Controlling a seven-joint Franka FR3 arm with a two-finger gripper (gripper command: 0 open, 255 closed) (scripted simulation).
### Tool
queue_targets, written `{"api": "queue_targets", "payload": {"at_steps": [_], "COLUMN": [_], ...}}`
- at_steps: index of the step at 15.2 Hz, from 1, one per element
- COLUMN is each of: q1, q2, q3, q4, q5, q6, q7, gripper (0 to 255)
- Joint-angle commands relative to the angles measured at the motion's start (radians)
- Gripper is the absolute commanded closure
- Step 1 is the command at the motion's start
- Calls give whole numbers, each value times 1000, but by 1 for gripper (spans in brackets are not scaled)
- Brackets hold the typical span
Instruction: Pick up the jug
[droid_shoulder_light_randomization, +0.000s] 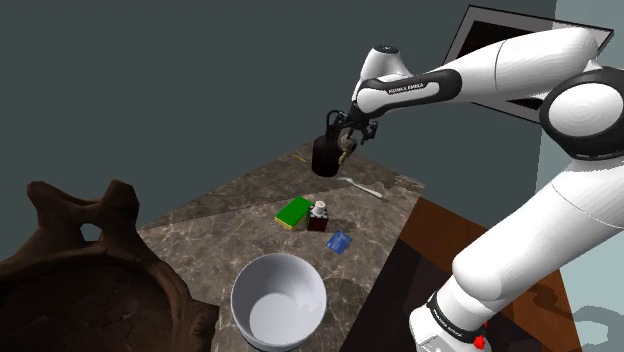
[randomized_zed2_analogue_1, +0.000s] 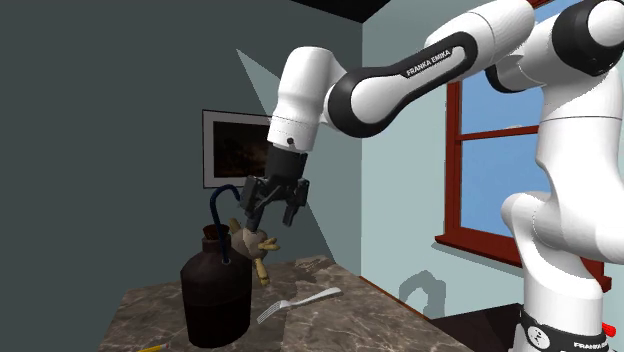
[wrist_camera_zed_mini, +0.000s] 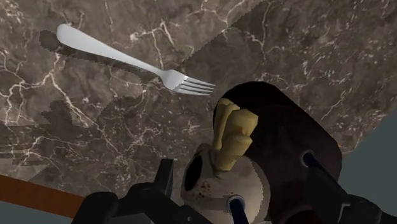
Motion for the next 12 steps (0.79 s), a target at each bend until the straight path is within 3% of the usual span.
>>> {"api": "queue_targets", "payload": {"at_steps": [1, 8, 9, 12], "q1": [-3, -6, -6, -6], "q2": [16, 45, 42, 41], "q3": [1, 1, 0, 0], "q4": [-3, -48, -50, -51], "q5": [-14, -33, -32, -32], "q6": [21, 93, 93, 92], "q7": [27, 48, 46, 47], "gripper": [0, 0, 255, 255]}}
